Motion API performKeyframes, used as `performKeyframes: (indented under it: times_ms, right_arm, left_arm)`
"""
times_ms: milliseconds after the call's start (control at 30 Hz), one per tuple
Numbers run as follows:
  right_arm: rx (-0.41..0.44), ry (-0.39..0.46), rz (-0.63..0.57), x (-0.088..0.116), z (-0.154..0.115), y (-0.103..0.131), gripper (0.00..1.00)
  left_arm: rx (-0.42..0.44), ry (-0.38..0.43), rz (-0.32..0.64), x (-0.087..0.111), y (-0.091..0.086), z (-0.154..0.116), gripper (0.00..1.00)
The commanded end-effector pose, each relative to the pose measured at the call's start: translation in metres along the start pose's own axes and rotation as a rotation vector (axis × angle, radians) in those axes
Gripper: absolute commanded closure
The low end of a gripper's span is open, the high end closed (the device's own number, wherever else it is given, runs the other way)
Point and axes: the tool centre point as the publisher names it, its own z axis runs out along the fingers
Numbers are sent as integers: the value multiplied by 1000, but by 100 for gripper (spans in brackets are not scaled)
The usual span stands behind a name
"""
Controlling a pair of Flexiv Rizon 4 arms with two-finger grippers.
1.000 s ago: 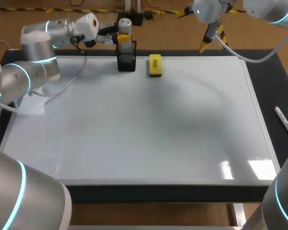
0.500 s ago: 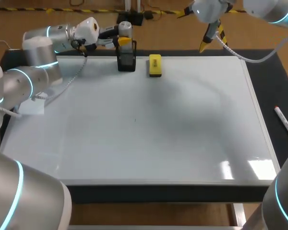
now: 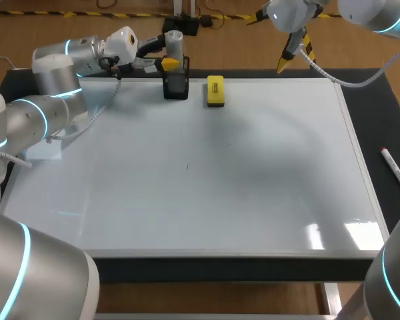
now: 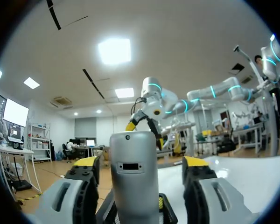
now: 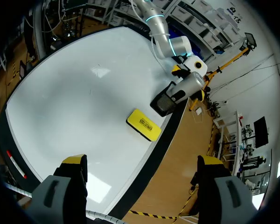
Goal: Pick up the inspection probe, press it on each red-marked spot on the whiteboard one by one, put down the probe, pick up the eraser, and wipe off all the red marks.
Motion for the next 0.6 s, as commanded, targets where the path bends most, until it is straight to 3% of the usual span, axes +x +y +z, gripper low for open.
performKeyframes:
  times_ms: [33,300,600]
  right_arm:
    - [2,4,-1,0,-1,0,0]
    - [2,4,-1,0,-1,0,0]
    - [2,4,-1,0,-1,0,0]
  left_arm:
    - [-8,143,1,-6,0,-3,0]
    - [-77,113,11,-3,-11,-12,0]
    - [-222,-13,23,15,-18,-42,0]
